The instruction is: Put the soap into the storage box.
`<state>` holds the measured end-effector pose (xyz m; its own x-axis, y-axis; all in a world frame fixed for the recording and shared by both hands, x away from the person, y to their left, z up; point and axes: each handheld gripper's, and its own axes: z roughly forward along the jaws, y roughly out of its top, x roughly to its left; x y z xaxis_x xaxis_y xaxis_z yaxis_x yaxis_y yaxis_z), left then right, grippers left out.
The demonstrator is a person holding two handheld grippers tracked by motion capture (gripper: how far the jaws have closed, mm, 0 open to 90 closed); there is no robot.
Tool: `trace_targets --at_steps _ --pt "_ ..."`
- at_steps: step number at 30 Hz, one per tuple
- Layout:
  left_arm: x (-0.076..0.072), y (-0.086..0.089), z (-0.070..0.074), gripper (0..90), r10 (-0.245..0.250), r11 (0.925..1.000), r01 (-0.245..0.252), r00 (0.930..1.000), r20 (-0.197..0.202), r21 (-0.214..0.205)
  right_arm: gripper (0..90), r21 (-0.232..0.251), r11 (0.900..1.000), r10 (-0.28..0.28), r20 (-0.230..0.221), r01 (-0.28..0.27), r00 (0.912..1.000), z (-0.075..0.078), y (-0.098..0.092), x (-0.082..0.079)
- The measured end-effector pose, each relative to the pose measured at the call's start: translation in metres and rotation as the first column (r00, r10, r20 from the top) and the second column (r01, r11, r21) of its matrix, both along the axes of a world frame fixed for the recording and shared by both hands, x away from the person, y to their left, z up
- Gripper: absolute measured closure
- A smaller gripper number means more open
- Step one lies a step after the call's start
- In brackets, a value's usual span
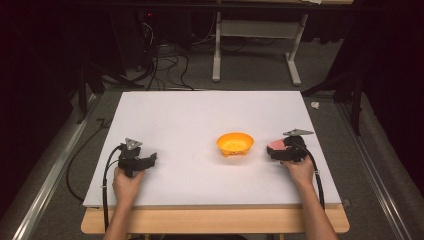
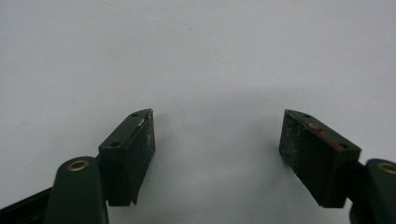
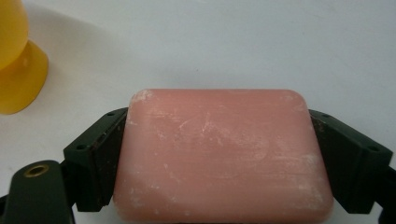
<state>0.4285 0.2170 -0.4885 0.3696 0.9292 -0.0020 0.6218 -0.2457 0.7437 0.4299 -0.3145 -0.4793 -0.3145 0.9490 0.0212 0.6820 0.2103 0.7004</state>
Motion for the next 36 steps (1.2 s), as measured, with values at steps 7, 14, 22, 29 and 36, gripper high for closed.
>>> trace_targets --at_steps 7,14,22,29,36 --pt "0.000 0.000 0.000 27.2 0.000 1.0000 0.000 1.0000 0.000 0.000 13.8 0.034 0.9994 -0.001 0.026 0.000 0.9997 0.007 -0.002 -0.005" --pt "0.000 0.000 0.000 27.2 0.000 1.0000 0.000 1.0000 -0.001 0.000 13.8 0.066 0.9978 0.005 0.050 -0.008 0.9988 0.017 -0.003 -0.011" --pt "0.000 0.000 0.000 27.2 0.000 1.0000 0.000 1.0000 -0.002 -0.001 13.8 0.090 0.9959 0.004 0.065 -0.009 0.9979 0.031 -0.003 -0.020" --pt "0.000 0.000 0.000 27.1 0.000 1.0000 0.000 1.0000 -0.002 -0.001 13.7 0.106 0.9942 0.006 0.080 -0.014 0.9968 0.042 0.000 -0.028" --pt "0.000 0.000 0.000 27.2 0.000 1.0000 0.000 1.0000 -0.002 -0.001 13.7 0.122 0.9924 0.007 0.091 -0.018 0.9958 0.053 0.002 -0.036"
